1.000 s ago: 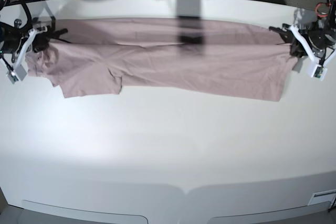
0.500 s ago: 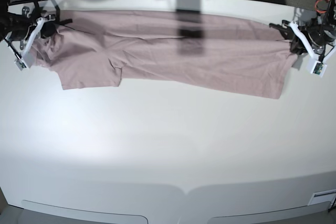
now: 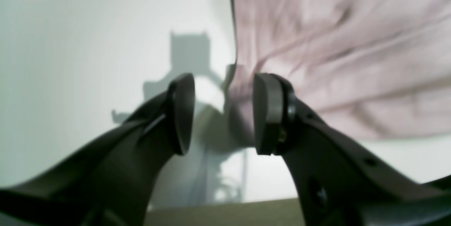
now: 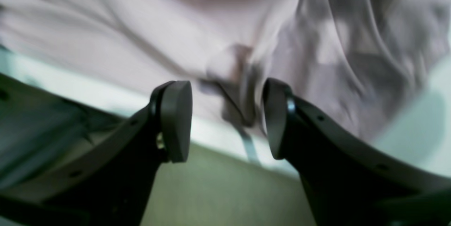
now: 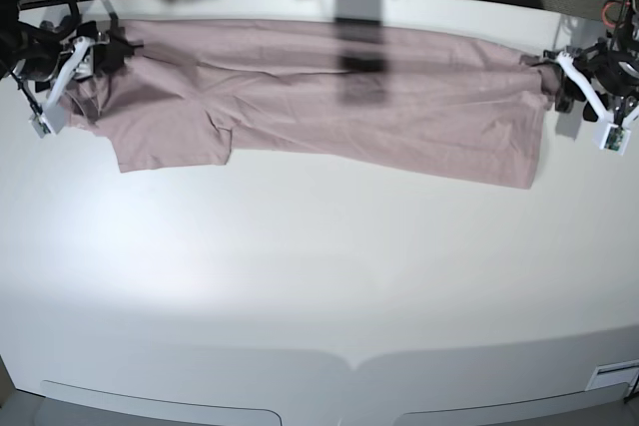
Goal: Fold the T-shirt properly
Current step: 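Release the folded edge and raise both grippers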
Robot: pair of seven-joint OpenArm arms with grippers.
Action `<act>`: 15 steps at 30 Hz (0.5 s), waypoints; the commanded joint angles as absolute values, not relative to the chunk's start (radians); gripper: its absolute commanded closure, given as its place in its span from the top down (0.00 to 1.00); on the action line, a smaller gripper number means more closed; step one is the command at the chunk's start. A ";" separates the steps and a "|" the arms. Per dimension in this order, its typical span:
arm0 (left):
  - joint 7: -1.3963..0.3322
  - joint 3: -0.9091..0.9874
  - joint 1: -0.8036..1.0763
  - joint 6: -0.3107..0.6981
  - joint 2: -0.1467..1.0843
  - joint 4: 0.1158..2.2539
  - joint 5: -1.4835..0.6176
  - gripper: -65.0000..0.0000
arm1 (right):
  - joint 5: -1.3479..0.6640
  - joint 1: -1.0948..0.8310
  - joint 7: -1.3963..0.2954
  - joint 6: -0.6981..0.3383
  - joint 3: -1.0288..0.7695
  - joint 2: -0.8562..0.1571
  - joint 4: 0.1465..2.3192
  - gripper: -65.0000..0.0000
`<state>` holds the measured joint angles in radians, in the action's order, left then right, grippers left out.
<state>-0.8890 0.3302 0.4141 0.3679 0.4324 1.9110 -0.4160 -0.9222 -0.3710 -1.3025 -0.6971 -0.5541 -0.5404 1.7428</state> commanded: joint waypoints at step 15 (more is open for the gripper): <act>-0.845 0.337 0.320 0.422 0.308 1.924 -0.697 0.41 | -0.913 -0.210 -1.077 -0.698 -0.562 -0.419 1.759 0.51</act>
